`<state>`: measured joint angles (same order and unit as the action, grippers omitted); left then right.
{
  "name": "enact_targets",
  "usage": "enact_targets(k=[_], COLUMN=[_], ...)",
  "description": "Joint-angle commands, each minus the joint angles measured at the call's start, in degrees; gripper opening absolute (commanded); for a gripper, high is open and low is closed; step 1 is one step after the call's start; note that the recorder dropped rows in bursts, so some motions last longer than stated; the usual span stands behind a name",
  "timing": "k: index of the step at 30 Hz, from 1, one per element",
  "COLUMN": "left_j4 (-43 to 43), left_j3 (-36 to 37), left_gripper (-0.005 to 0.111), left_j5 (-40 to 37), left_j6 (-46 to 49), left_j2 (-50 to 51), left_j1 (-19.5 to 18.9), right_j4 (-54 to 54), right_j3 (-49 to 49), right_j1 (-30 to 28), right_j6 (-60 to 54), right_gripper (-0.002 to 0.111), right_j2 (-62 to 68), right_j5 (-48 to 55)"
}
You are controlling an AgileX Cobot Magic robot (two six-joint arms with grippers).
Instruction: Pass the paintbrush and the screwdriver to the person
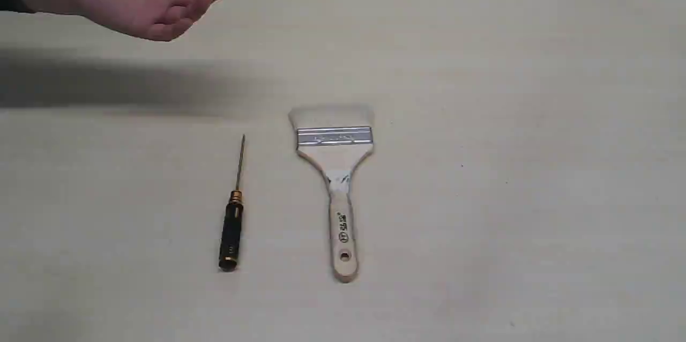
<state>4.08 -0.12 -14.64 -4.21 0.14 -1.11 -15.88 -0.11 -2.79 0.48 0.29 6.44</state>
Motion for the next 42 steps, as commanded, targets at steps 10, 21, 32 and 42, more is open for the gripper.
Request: enact_targets(k=[10, 21, 32, 42], left_j4=[-0.14, -0.14, -0.14, -0.24], left_j3=[0.12, 0.12, 0.12, 0.12], left_gripper=[0.0, 0.0, 0.0, 0.0], left_j5=[0.36, 0.36, 0.36, 0.3], left_j6=[-0.12, -0.12, -0.12, -0.12], left_j2=[-0.14, -0.14, -0.14, -0.14], left_j1=[0.47, 0.47, 0.47, 0.47], right_j4=[-2.11, 2.73, 14.99, -38.72], right_j3=[0.11, 0.11, 0.11, -0.65], right_j1=[-0.39, -0.39, -0.39, -0.39], right_j6=[-4.33, 9.4, 16.09, 59.29], right_gripper=[0.004, 0.004, 0.004, 0.004], right_j2=[-0.29, -0.29, -0.29, 1.23], right_j5=[-8.14, -24.7, -37.84, -35.36])
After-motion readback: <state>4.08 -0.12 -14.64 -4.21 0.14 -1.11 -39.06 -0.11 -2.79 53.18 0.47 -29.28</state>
